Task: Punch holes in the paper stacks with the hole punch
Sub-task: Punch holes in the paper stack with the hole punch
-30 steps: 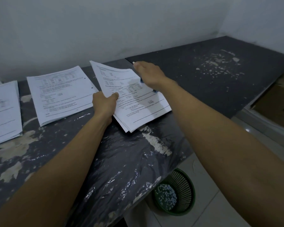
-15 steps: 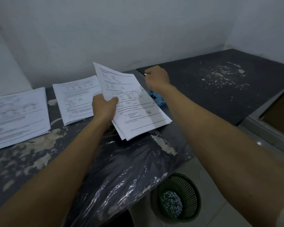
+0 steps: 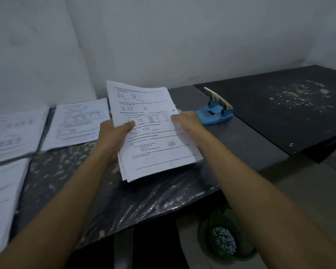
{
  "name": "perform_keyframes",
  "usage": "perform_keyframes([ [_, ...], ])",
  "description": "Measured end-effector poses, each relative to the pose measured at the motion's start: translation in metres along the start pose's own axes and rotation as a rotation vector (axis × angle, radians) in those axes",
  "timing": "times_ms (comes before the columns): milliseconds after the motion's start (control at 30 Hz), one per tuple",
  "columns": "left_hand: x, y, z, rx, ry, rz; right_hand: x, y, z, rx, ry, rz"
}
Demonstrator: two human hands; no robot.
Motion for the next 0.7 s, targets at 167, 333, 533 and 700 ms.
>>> perform_keyframes([
  [167,0.02,-0.007,0.057,-0.09,0.003,0.073,0.037,0.004,-0.034,-0.026,-0.149,-0.033],
  [333,0.039,-0.011,0.116,-0.322,0.042,0.059,0.076,-0.006,-0.07,0.135,-0.328,0.011],
  [533,0.062,-0.007,0.168,-0.59,0.063,-0.025,0.122,-0.014,-0.115,0.279,-0.435,0.019],
  [700,0.072,-0.007,0.189,-0.855,0.1,-0.098,0.136,-0.016,-0.137,0.374,-0.395,0.032],
])
Point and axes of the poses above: each hand's wrist, its own x-axis away from the middle knuckle, its own z-axis out of the back of the hand, y = z × x, the point moved 6 cm from there along -x, towards the middle knuckle, and after that the axes turned 8 degrees about y, right-handed, at the moved point
